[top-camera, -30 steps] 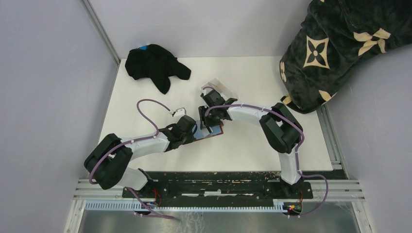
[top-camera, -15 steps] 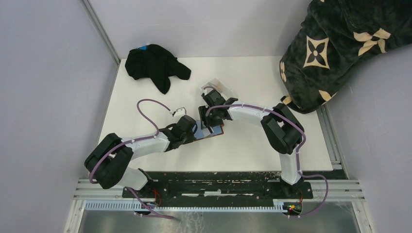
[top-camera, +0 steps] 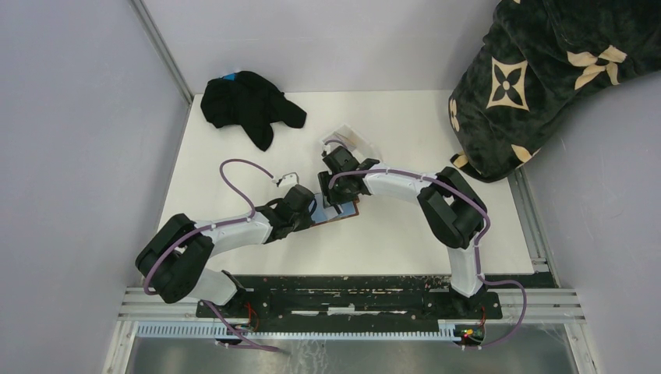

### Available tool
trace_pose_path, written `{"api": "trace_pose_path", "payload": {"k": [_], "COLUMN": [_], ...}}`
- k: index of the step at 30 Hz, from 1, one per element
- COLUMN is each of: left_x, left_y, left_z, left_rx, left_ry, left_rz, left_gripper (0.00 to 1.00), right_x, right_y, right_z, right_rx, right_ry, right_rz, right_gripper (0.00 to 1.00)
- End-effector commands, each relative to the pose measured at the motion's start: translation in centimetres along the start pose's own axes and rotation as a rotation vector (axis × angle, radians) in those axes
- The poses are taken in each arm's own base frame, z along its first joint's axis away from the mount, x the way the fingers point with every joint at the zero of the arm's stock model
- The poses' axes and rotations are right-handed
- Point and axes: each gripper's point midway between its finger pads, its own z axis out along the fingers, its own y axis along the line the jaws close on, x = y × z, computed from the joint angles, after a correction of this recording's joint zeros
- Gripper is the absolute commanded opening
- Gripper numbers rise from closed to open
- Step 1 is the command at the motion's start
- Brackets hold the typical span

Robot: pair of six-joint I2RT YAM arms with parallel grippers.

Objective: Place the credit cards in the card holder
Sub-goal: Insert the credit card into the card holder.

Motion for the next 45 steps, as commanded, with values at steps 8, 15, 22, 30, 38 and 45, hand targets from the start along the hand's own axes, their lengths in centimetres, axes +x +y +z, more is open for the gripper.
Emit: {"api": "trace_pose_path", "payload": {"k": [8, 15, 22, 30, 38, 45], "left_x": [4.2, 4.4, 4.5, 4.8, 5.1, 5.4], "left_y": [4.1, 3.8, 3.6, 3.7, 4.0, 4.0], "left_z": [0.5, 0.6, 0.7, 0.7, 0.7, 0.8], "left_rx": [-0.115, -0.1, -0.086, -0.084, -0.085, -0.084], "left_ry": [0.139, 0.145, 0.152, 0.158, 0.164, 0.172], "left_rz": [0.094, 0.093, 0.1, 0.11, 0.114, 0.112], "left_gripper": [0.03, 0.03, 0.03, 0.03, 0.03, 0.03], "right_x": [2.6, 2.7, 3.1, 3.1, 2.2, 1.7], "right_y": [0.5, 1.1, 1.7, 0.7, -0.3, -1.3], "right_z": [-0.6, -0.7, -0.7, 0.0, -0.3, 0.0], "right_rx": [0.05, 0.048, 0.057, 0.099, 0.058, -0.024], "right_ry": [0.069, 0.067, 0.066, 0.07, 0.042, 0.025], "right_rz": [-0.008, 0.0, 0.006, -0.001, 0.102, 0.241], "right_gripper": [0.56, 0.56, 0.55, 0.49, 0.25, 0.01]}}
